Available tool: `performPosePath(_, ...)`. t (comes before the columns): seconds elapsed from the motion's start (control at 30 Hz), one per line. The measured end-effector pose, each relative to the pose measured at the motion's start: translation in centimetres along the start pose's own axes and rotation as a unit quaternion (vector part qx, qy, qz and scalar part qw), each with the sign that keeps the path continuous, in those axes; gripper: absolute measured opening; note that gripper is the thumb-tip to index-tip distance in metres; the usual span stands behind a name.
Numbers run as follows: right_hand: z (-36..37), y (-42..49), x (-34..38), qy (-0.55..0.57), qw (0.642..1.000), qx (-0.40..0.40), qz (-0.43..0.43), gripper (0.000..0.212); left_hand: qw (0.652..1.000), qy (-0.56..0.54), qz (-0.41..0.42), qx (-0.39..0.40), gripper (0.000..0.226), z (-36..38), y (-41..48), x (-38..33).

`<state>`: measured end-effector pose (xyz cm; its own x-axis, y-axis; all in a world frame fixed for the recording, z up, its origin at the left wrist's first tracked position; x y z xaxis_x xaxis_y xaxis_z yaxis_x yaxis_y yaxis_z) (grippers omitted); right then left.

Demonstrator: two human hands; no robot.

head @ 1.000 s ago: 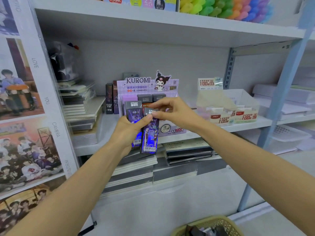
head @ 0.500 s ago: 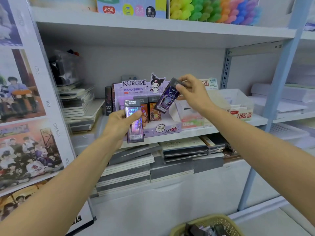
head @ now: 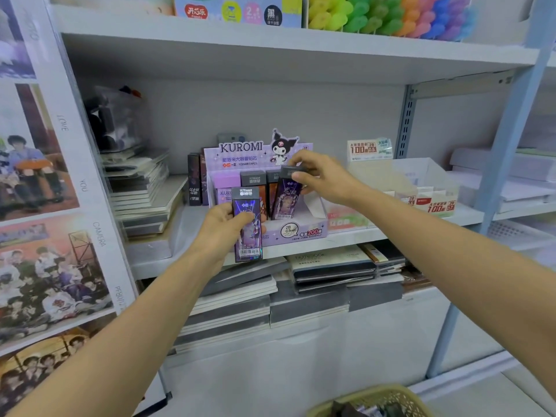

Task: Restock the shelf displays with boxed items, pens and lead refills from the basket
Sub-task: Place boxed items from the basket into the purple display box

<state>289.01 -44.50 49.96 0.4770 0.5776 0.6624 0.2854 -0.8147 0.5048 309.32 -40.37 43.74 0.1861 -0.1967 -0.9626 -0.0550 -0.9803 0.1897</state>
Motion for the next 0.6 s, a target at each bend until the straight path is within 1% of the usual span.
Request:
performPosePath(0.07,1.0,0.5,0.1,-0.027,0.999,-0.024,-0.009,0.017,1.0,-0.004,0.004,0.01,0.016,-0.1,0.1,0.0)
performPosePath(0.13,1.7,0.7,0.0,-0.032,0.997,-0.067,-0.023,0.023,1.0,-0.004,0.01,0.018,0.022,-0.2,0.1,0.2)
performPosePath(0.17,1.9,0.7,-0.2,-0.034,0.995,-0.091,-0.034,0.022,1.0,-0.001,0.011,0.021,0.024,-0.3,0.1,0.4)
performPosePath(0.27,2.0,0.3,-1.1,-0.081,0.982,-0.152,-0.078,0.016,0.999,0.016,0.017,0.028,0.019,-0.5,0.0,0.6)
performPosePath(0.3,2.2,0.2,-1.4,-0.105,0.978,-0.159,-0.081,0.017,0.999,0.02,0.022,0.028,0.019,-0.5,0.0,0.6)
performPosePath(0.37,2.4,0.1,-1.8,-0.155,0.974,-0.144,-0.078,0.021,0.999,0.016,0.031,0.025,0.021,-0.6,0.3,0.6)
performPosePath(0.43,2.4,0.1,-1.6,-0.172,0.974,-0.13,-0.074,0.023,0.999,0.0,0.036,0.025,0.024,-0.6,0.4,0.7)
performPosePath(0.5,1.8,-0.1,-1.0,-0.146,0.975,-0.15,-0.078,0.024,0.999,-0.01,0.039,0.017,0.023,-0.7,0.3,0.7)
performPosePath(0.53,1.5,-0.4,-0.6,-0.098,0.979,-0.157,-0.08,0.026,0.999,-0.012,0.039,0.011,0.022,-0.7,0.2,0.7)
performPosePath(0.57,1.4,-0.8,-0.2,-0.031,0.986,-0.147,-0.073,0.027,0.999,-0.016,0.039,0.005,0.023,-0.7,0.2,0.7)
performPosePath(0.6,1.6,-1.2,0.3,0.042,0.991,-0.116,-0.055,0.029,0.999,-0.02,0.04,-0.001,0.023,-0.6,0.2,0.6)
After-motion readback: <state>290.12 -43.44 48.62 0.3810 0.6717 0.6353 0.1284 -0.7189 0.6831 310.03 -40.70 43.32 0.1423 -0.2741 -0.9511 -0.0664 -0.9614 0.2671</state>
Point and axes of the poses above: each hand's wrist, its own y-axis towards the middle knuckle, its own z-axis out of the palm, x = y × z, the point moved 2 cm from there along y, towards the middle knuckle, and after that the axes turned 10 degrees about y, right-handed, at the moved point
